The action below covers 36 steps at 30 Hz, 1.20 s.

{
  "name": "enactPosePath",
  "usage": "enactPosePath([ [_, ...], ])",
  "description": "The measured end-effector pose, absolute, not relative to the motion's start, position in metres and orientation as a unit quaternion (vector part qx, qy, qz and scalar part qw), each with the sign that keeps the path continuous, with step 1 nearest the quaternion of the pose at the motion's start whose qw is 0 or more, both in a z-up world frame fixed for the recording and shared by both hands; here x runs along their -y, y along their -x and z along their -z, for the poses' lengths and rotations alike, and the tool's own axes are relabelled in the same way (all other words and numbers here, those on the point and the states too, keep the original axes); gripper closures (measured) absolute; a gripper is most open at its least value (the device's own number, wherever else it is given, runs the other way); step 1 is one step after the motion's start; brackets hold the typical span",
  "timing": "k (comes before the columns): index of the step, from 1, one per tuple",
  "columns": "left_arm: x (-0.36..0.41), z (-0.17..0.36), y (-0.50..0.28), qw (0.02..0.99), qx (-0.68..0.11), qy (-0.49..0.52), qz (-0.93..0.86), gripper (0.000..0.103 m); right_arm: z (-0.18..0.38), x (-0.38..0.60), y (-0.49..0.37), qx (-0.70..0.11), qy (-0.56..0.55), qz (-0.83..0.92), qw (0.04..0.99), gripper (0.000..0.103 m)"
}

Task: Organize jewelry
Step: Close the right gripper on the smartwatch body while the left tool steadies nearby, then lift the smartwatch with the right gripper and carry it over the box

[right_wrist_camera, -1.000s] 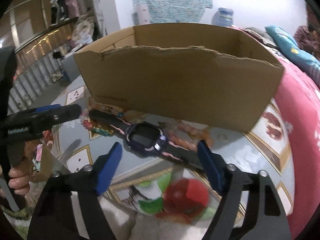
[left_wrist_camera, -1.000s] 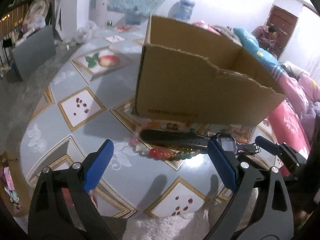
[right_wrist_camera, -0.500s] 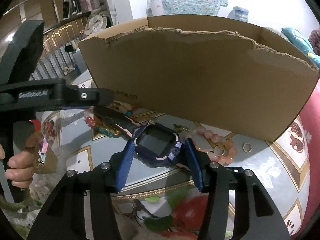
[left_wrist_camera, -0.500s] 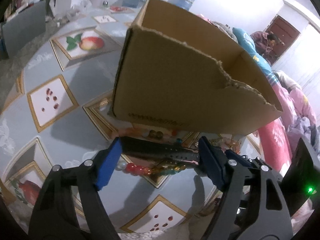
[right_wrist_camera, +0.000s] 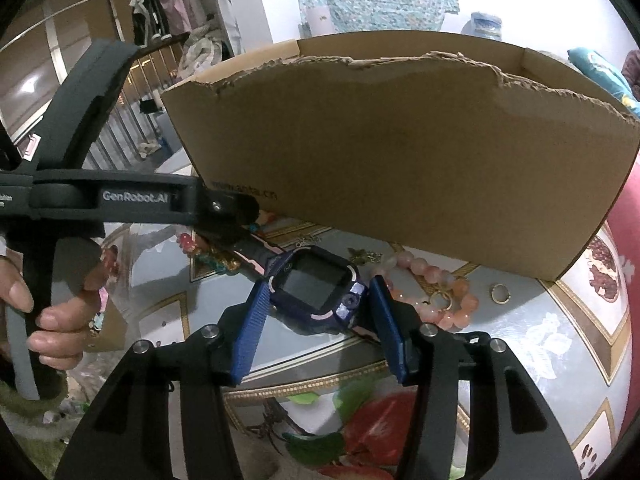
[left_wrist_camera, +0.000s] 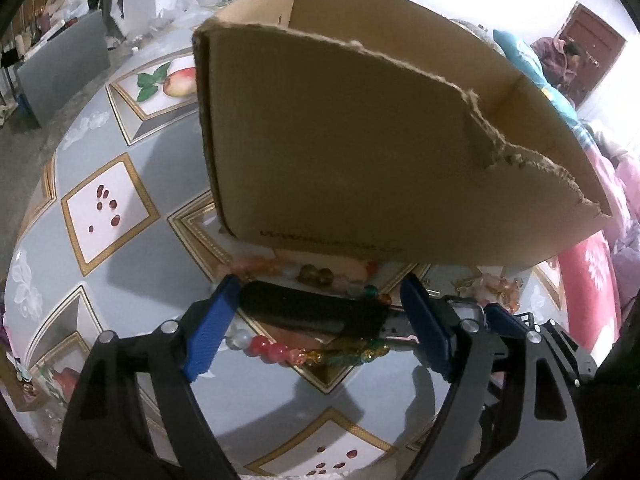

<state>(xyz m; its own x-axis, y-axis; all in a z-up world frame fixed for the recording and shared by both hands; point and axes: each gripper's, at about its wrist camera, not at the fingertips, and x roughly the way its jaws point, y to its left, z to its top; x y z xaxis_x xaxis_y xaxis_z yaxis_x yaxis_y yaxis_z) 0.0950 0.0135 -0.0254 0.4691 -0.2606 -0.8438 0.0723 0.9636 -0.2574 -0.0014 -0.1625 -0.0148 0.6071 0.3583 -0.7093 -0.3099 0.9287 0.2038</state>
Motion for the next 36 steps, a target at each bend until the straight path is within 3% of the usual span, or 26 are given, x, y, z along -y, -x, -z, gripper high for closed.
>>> enactPosePath([
  [9,-0.023,0.024,-0.087,0.837,-0.5,0.16,0.153,0.028,0.016,0.161,-0.002,-0.398,-0.028,-0.192,0.897,0.052],
  [11,-0.02,0.02,-0.085,0.843,-0.49,0.158,0.155,0.033,0.016,0.162,-0.002,-0.397,-0.028,-0.192,0.897,0.052],
  [19,-0.002,0.006,-0.074,0.866,-0.462,0.103,0.159,0.075,0.016,0.164,-0.001,-0.397,-0.03,-0.193,0.897,0.052],
  [26,0.023,-0.007,-0.048,0.893,-0.428,0.007,0.142,0.08,0.0,0.208,0.012,-0.397,-0.106,-0.202,0.889,0.052],
  [33,0.028,-0.008,-0.037,0.901,-0.412,-0.028,0.131,0.08,0.008,0.267,0.028,-0.435,-0.169,-0.129,0.875,0.052],
  [36,0.027,-0.007,-0.036,0.902,-0.41,-0.034,0.13,0.08,0.016,0.273,0.021,-0.448,-0.178,-0.107,0.87,0.059],
])
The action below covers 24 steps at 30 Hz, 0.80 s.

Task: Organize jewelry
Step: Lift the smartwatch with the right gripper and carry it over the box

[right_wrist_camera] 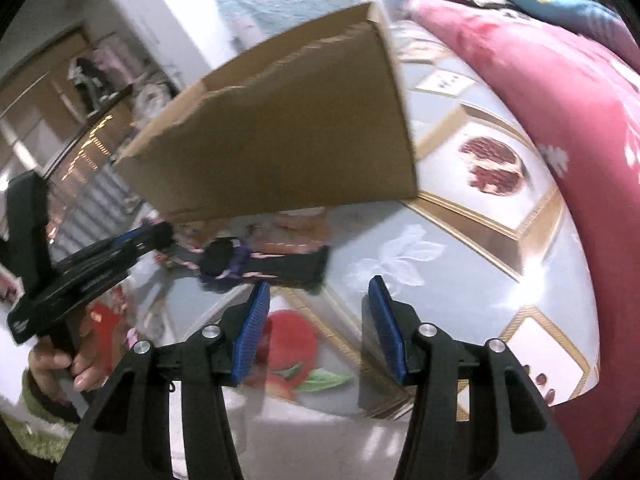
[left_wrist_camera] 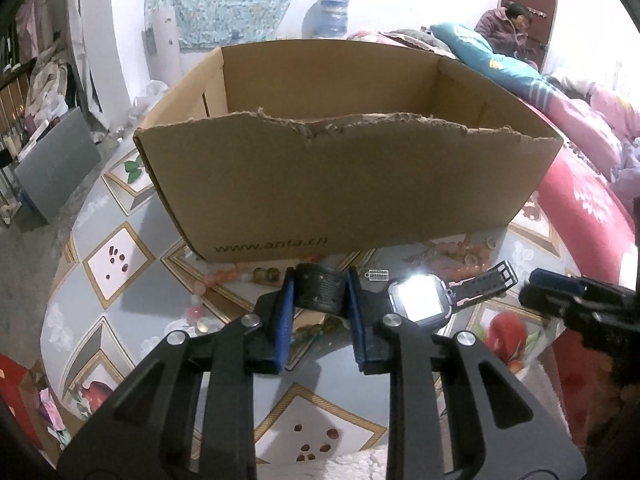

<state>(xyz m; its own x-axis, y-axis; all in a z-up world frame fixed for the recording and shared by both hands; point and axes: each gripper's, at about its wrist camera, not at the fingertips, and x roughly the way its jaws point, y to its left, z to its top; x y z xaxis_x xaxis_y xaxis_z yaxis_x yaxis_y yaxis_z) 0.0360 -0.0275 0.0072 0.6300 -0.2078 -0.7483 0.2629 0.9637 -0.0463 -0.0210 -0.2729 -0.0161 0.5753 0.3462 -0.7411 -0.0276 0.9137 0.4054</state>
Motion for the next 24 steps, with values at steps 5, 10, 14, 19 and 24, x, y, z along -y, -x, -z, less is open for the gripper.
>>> enactPosePath([
  [5,0.028,-0.005,-0.037,0.902,-0.409,-0.032,0.133,0.08,0.019,0.268,0.007,-0.451,-0.173,-0.102,0.87,0.074],
  [10,0.024,-0.004,-0.037,0.903,-0.407,-0.025,0.135,0.08,0.02,0.257,-0.007,-0.462,-0.165,-0.105,0.865,0.091],
  [14,0.021,-0.002,-0.039,0.902,-0.408,-0.018,0.139,0.08,0.019,0.257,-0.007,-0.458,-0.168,-0.102,0.867,0.095],
  [19,0.018,-0.007,-0.037,0.901,-0.405,-0.004,0.157,0.08,0.0,0.255,0.008,-0.436,-0.165,-0.115,0.877,0.099],
  [24,0.021,-0.017,-0.026,0.902,-0.396,0.0,0.173,0.08,-0.026,0.251,0.023,-0.409,-0.142,-0.119,0.893,0.099],
])
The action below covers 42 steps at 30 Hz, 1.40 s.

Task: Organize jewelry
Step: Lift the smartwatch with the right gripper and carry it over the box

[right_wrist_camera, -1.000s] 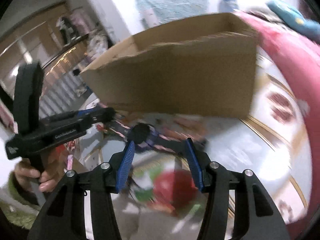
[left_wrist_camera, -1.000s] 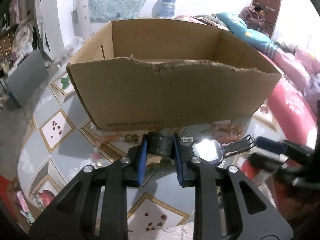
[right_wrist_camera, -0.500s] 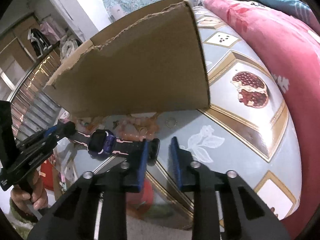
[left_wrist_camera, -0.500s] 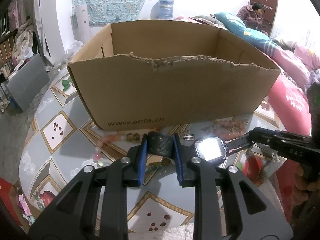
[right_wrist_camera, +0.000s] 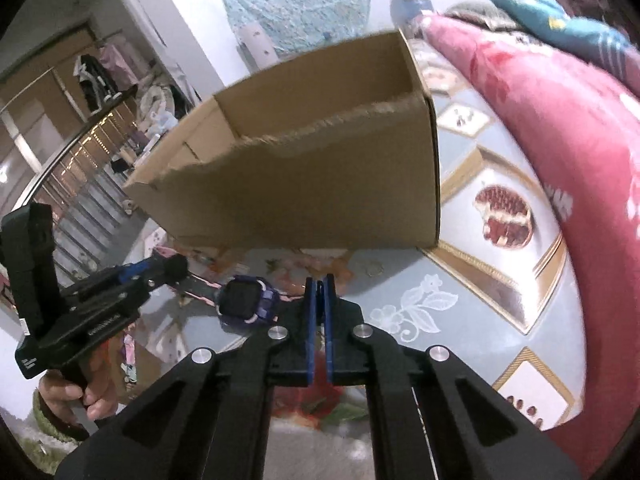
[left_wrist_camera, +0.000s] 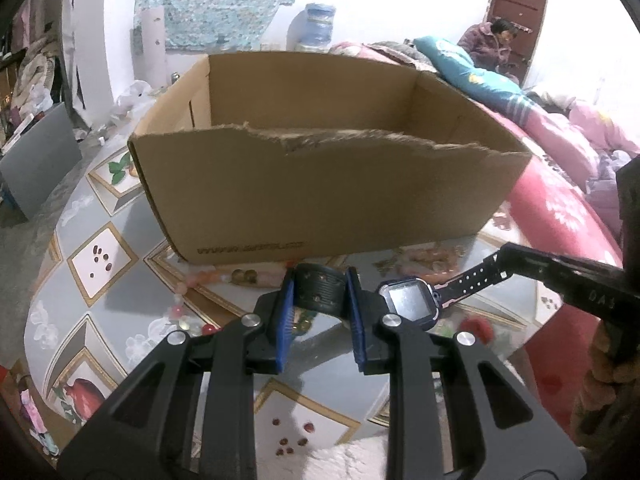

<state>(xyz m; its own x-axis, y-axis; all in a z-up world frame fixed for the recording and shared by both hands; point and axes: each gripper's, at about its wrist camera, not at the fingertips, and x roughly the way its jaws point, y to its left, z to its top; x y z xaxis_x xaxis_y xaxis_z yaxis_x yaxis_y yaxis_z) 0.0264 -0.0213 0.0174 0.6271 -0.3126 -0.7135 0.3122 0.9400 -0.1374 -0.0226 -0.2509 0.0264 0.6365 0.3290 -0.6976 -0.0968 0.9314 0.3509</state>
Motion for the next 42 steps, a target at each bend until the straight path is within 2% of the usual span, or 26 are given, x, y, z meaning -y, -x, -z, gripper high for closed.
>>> enactPosePath([
  [5,0.018,-0.042,-0.012,0.906,-0.375,0.013,0.193,0.08,-0.059,0.254,0.04,-0.375,-0.131,-0.126,0.909,0.1],
  [10,0.007,-0.09,-0.013,0.91,-0.341,0.041,0.233,0.08,-0.107,0.253,0.035,-0.324,-0.114,-0.154,0.927,0.1],
  [16,0.006,-0.135,-0.077,0.892,-0.358,0.064,0.268,0.081,-0.149,0.255,-0.029,-0.31,-0.123,-0.183,0.925,0.1],
  [22,0.019,-0.128,-0.152,0.865,-0.422,0.075,0.262,0.083,-0.138,0.26,-0.115,-0.382,-0.168,-0.182,0.89,0.101],
  [28,0.012,-0.132,-0.153,0.864,-0.416,0.083,0.271,0.083,-0.141,0.253,-0.092,-0.354,-0.155,-0.222,0.895,0.1],
  [30,0.008,-0.134,-0.151,0.866,-0.412,0.088,0.268,0.083,-0.133,0.248,-0.07,-0.348,-0.161,-0.251,0.889,0.098],
  [31,0.007,-0.135,-0.151,0.867,-0.412,0.088,0.267,0.083,-0.126,0.246,-0.059,-0.344,-0.169,-0.265,0.885,0.093],
  [32,0.005,-0.135,-0.15,0.867,-0.411,0.09,0.265,0.083,-0.117,0.244,-0.049,-0.343,-0.177,-0.275,0.88,0.077],
  [34,0.004,-0.135,-0.147,0.867,-0.412,0.093,0.265,0.083,-0.092,0.235,-0.031,-0.346,-0.199,-0.294,0.868,0.058],
  [38,0.007,-0.142,-0.138,0.865,-0.412,0.087,0.272,0.083,-0.044,0.209,-0.014,-0.371,-0.208,-0.307,0.851,0.057],
  [42,0.017,-0.158,-0.117,0.867,-0.402,0.064,0.288,0.083,-0.032,0.187,-0.01,-0.353,-0.163,-0.296,0.872,0.057],
])
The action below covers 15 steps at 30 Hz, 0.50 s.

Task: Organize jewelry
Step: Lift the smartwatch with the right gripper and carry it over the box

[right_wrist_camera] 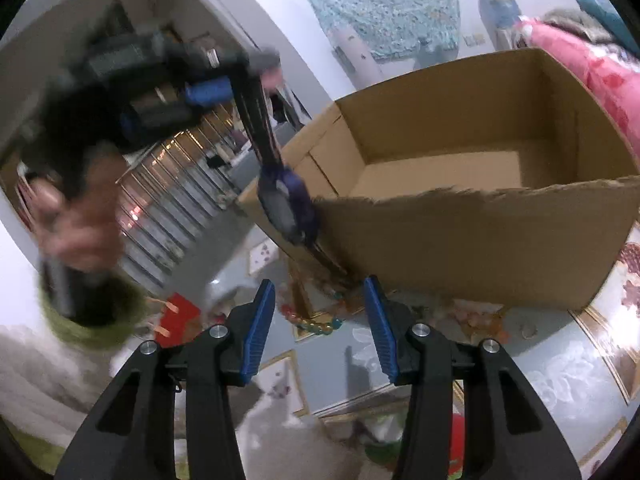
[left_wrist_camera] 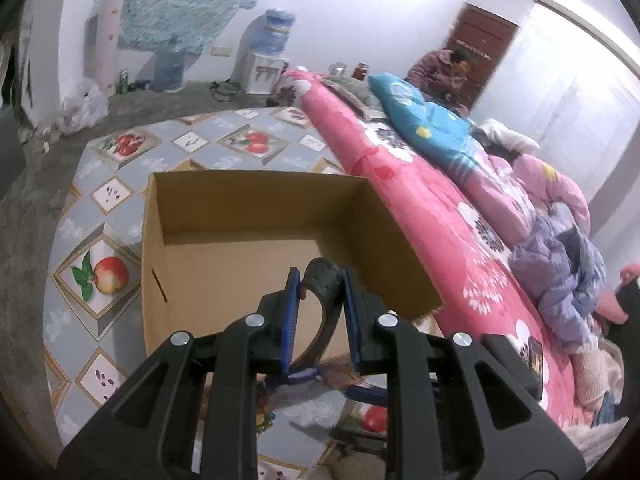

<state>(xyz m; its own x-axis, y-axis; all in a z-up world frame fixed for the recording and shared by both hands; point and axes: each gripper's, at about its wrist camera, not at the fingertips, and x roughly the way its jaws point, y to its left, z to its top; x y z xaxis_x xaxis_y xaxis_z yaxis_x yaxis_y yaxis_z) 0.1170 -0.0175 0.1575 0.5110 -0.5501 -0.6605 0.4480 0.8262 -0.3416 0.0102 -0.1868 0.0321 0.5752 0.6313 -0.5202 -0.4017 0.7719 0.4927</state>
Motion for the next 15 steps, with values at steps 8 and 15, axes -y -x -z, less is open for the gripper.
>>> enactPosePath([
  [8,0.024,-0.207,-0.067,0.868,-0.366,0.041,0.333,0.083,-0.057,0.181,-0.002,-0.286,-0.128,-0.306,0.899,0.057],
  [15,0.026,-0.245,-0.04,0.875,-0.331,0.035,0.353,0.083,-0.077,0.193,0.011,-0.247,-0.122,-0.288,0.917,0.057],
])
